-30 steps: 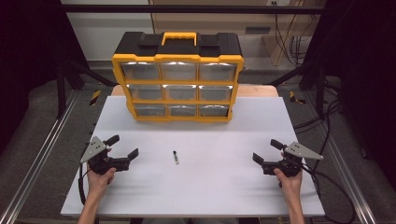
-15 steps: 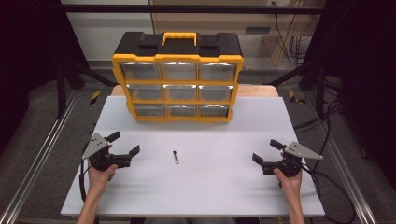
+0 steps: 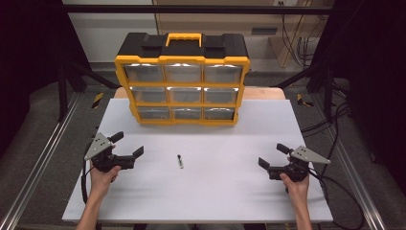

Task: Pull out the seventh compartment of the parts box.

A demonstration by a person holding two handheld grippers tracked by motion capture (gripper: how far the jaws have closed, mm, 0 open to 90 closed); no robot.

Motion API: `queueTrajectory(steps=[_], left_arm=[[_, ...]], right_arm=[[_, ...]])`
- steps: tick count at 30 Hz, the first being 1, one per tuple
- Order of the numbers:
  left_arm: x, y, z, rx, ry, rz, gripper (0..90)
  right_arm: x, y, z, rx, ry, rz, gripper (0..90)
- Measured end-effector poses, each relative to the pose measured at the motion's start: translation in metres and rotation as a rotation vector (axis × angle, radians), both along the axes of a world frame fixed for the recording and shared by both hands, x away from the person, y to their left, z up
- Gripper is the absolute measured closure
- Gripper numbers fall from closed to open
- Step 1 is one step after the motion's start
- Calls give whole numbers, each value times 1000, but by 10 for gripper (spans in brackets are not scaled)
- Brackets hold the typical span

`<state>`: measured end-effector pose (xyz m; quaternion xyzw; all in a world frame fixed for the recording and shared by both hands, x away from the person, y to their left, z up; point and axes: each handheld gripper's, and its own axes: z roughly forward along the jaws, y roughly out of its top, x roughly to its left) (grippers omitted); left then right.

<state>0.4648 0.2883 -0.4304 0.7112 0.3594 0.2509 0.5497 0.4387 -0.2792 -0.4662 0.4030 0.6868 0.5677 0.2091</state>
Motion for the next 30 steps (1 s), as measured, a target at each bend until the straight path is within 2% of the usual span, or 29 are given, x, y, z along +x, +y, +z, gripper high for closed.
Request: queueTrajectory(steps=[7,22,26,27,29,30], left_arm=[[6,-4,3,30,1,-9,14],[15,-7,12,52,0,-11,14],[18,-8,12,67,2,-12,15],[20,-8,13,86,6,-15,14],[21,-8,14,97,4,-17,14],[22,-8,15,92,2,-19,14]], right_arm=[[2,1,-2,-14,1,2,7],[2,2,-2,-13,12,3,6],[2,3,-2,-13,15,2,6],[2,3,-2,-13,14,1,6],[2,3,-2,-13,15,0,6],[2,3,-2,-14,15,0,6]])
